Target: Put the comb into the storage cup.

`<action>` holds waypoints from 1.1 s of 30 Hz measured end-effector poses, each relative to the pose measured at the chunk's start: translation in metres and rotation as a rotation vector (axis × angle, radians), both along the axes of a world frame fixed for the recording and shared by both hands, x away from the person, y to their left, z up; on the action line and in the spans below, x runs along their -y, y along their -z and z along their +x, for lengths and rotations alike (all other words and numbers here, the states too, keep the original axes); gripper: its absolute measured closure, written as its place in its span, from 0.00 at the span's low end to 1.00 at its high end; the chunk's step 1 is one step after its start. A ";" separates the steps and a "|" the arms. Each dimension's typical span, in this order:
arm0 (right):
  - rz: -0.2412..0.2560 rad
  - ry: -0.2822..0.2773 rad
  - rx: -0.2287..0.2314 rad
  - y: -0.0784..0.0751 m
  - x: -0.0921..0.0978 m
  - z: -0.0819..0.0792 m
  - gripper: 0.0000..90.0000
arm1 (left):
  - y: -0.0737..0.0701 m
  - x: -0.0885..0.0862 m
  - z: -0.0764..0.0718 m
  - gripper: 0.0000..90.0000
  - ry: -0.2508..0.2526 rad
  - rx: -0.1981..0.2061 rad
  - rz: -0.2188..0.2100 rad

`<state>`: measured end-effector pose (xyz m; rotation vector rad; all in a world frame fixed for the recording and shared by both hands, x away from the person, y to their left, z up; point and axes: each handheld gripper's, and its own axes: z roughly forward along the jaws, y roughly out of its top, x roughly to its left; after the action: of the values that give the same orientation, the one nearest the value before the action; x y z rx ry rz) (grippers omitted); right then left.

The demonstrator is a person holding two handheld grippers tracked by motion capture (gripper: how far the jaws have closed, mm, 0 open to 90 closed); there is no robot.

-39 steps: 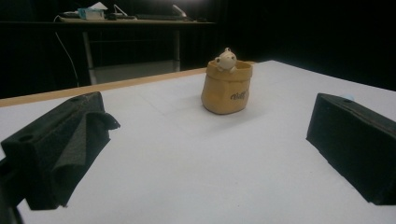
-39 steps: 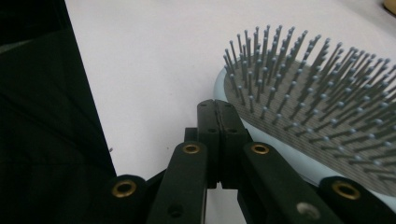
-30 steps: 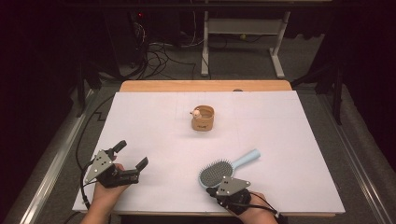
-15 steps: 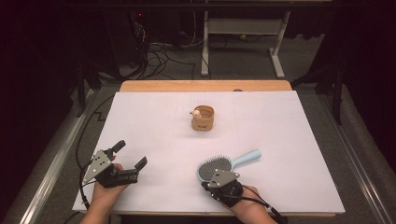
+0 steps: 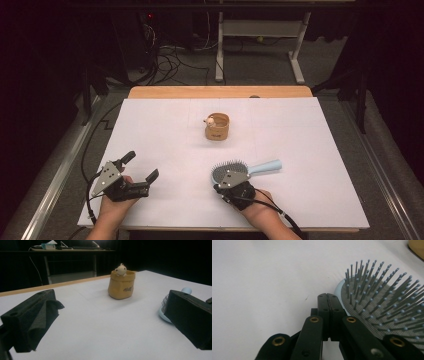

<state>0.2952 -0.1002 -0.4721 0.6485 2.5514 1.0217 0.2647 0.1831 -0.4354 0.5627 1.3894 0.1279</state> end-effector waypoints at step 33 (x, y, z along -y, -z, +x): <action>0.089 0.095 -0.008 -0.019 0.015 0.034 1.00 | 0.000 -0.001 -0.001 0.00 0.002 0.006 0.001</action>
<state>0.3288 -0.1157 -0.4533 0.7916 2.4675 1.1072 0.2636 0.1837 -0.4357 0.5642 1.3825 0.1284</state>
